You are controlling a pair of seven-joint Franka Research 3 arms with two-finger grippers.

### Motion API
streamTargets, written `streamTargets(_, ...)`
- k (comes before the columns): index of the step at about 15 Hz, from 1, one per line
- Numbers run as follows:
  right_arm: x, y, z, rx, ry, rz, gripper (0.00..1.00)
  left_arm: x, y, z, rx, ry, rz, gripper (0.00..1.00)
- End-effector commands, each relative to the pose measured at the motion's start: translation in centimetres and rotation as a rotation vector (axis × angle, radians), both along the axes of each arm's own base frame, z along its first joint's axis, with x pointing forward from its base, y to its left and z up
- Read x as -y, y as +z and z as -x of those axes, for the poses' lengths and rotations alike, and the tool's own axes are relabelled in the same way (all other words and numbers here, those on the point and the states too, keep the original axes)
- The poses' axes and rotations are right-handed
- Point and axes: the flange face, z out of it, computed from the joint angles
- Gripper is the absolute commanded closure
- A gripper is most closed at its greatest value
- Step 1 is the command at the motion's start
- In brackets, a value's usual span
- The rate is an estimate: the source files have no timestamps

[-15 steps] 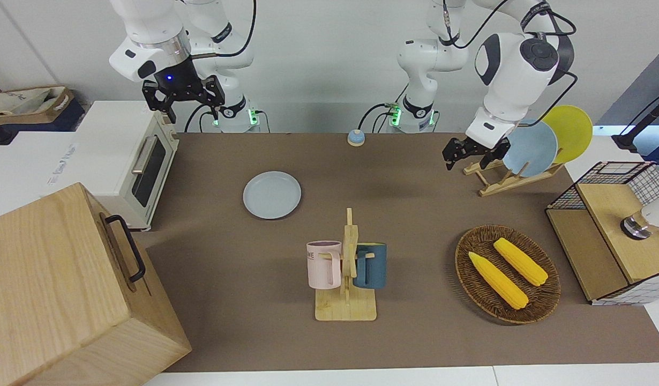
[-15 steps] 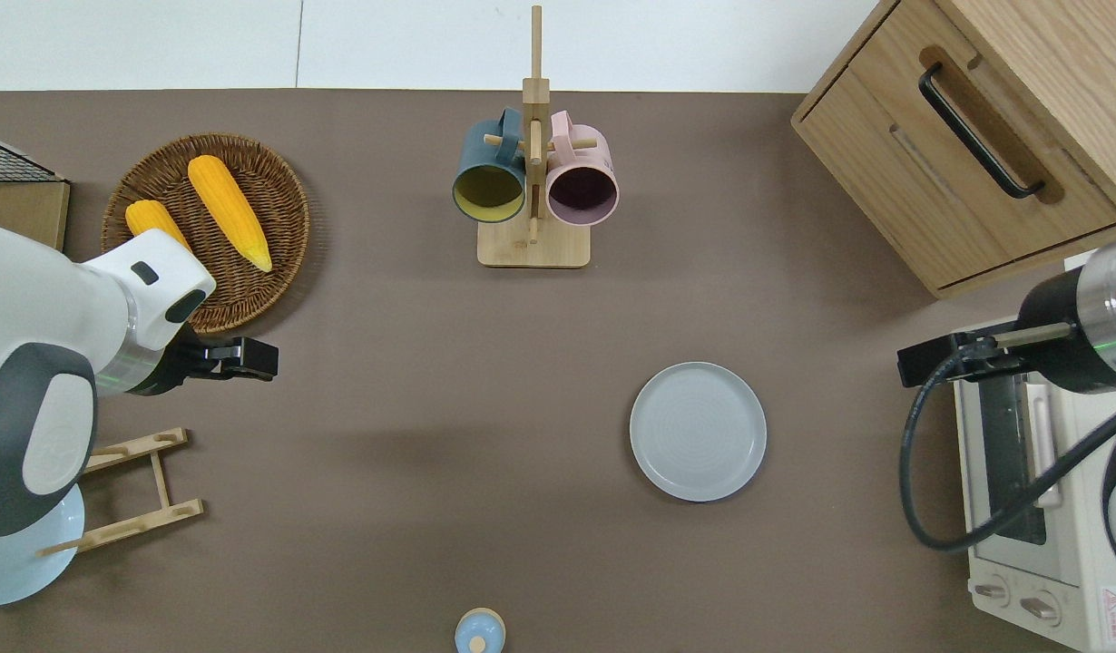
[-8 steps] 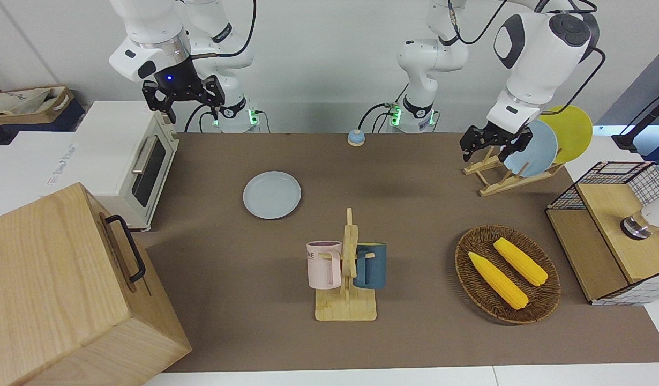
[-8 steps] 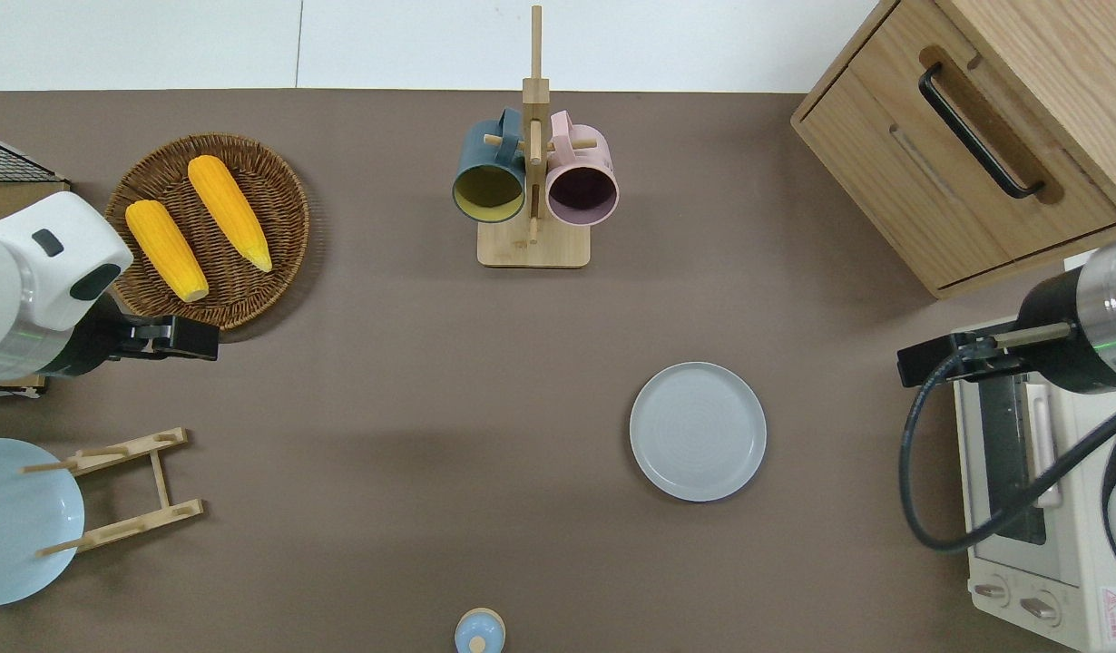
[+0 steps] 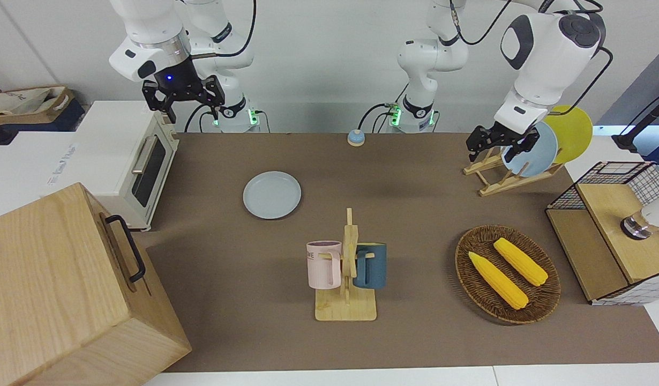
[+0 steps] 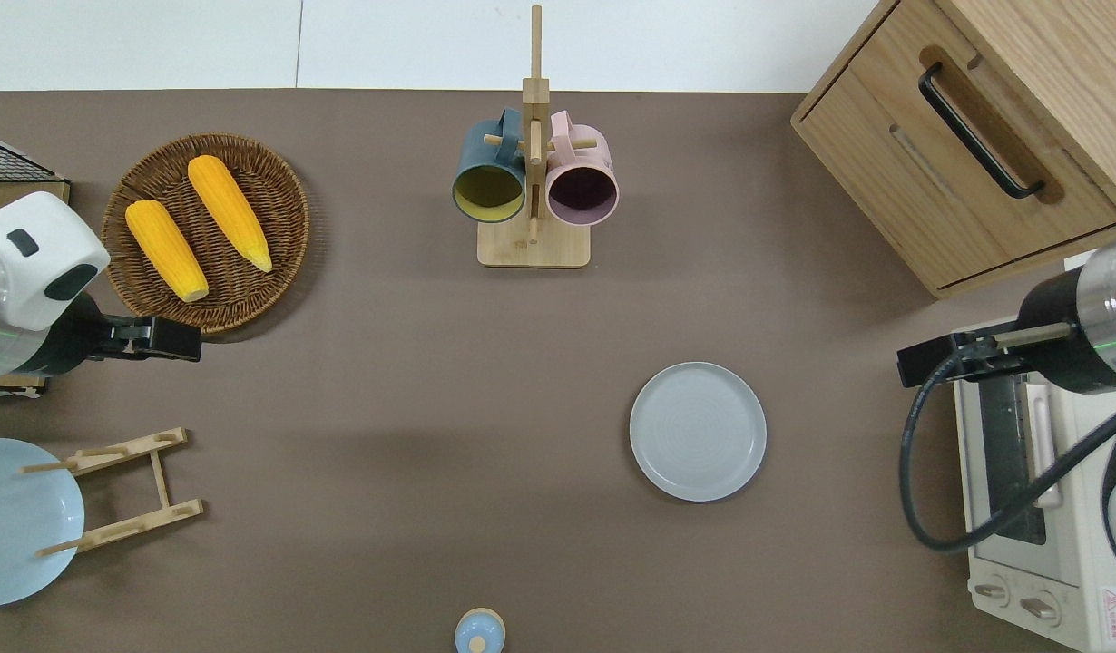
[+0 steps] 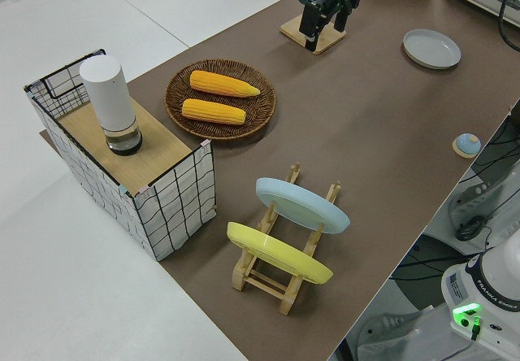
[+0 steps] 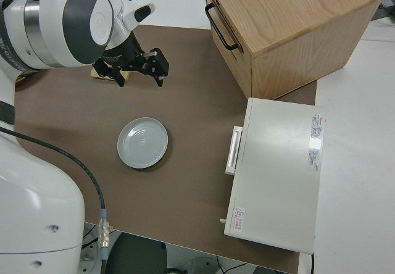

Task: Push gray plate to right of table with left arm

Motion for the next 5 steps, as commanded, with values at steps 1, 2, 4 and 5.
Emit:
streamTargets(1, 0.23, 0.28, 0.35, -0.006, -0.004, -0.007, 0.017, -0.13, 0.44, -0.33, -0.012, -0.013, -0.011, 0.01)
streamTargets(2, 0.23, 0.35, 0.36, -0.004, -0.002, -0.007, 0.017, -0.15, 0.44, -0.33, -0.012, -0.013, -0.013, 0.01)
streamTargets(4, 0.23, 0.35, 0.36, -0.004, -0.002, -0.007, 0.017, -0.41, 0.51, -0.28, -0.012, -0.008, -0.013, 0.01)
streamTargets(5, 0.21, 0.35, 0.36, -0.005, -0.002, -0.008, 0.017, -0.25, 0.51, -0.28, -0.011, -0.012, -0.014, 0.01)
